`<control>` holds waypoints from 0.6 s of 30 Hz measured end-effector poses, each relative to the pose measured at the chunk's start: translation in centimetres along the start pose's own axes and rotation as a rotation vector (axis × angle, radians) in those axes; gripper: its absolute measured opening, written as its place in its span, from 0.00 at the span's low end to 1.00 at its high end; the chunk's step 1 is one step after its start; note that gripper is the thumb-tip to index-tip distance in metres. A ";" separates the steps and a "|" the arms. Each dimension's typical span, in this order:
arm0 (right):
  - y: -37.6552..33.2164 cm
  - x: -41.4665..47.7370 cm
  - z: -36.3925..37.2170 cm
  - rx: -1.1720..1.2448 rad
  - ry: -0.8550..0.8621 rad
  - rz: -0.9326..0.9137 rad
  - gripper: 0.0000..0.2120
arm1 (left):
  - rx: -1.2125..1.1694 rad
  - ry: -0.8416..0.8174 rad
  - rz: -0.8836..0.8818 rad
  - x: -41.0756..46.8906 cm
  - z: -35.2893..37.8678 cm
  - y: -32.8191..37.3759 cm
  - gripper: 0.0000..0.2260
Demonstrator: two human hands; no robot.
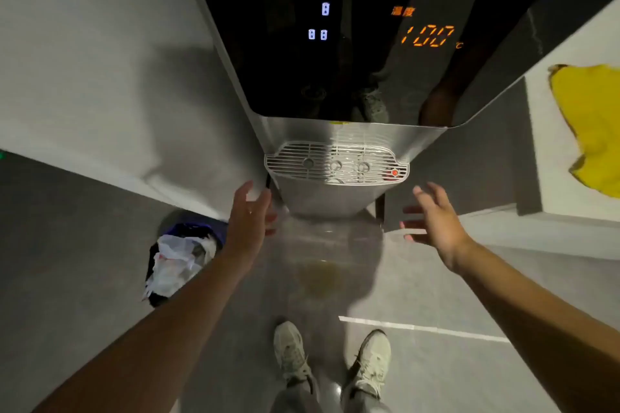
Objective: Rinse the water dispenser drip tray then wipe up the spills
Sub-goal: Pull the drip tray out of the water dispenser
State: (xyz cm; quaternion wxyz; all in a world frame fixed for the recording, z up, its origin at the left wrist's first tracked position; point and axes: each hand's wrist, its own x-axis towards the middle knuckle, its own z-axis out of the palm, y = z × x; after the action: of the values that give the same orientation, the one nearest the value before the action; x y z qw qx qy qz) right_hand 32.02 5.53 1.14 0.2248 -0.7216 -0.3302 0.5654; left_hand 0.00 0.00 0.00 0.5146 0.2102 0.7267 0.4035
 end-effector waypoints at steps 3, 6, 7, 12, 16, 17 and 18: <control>-0.6 3.6 1.3 0.053 -0.039 0.084 0.28 | 0.036 -0.004 -0.032 3.7 1.3 0.6 0.15; -0.7 5.7 2.7 0.075 -0.109 0.169 0.34 | 0.058 -0.047 -0.043 6.0 2.4 0.7 0.09; -0.6 6.1 3.0 0.068 -0.117 0.171 0.34 | 0.061 -0.057 -0.044 6.7 2.6 0.6 0.11; 0.3 6.9 4.2 0.129 -0.058 0.113 0.27 | 0.085 -0.018 0.007 7.7 2.9 0.0 0.14; 0.7 6.3 4.7 0.194 -0.012 0.076 0.20 | 0.089 0.005 0.028 7.3 3.1 -0.5 0.14; 0.8 6.1 4.8 0.200 -0.006 0.075 0.19 | 0.088 0.007 0.026 7.0 3.2 -0.7 0.15; 1.1 5.7 4.9 0.200 -0.003 0.075 0.19 | 0.085 0.007 0.022 6.5 3.1 -0.8 0.14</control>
State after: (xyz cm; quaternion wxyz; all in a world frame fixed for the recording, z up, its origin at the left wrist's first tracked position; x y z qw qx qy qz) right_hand 28.32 8.77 -4.70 0.2739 -0.7066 -0.2451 0.6046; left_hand 0.45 5.35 -4.89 0.4983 0.2386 0.7426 0.3787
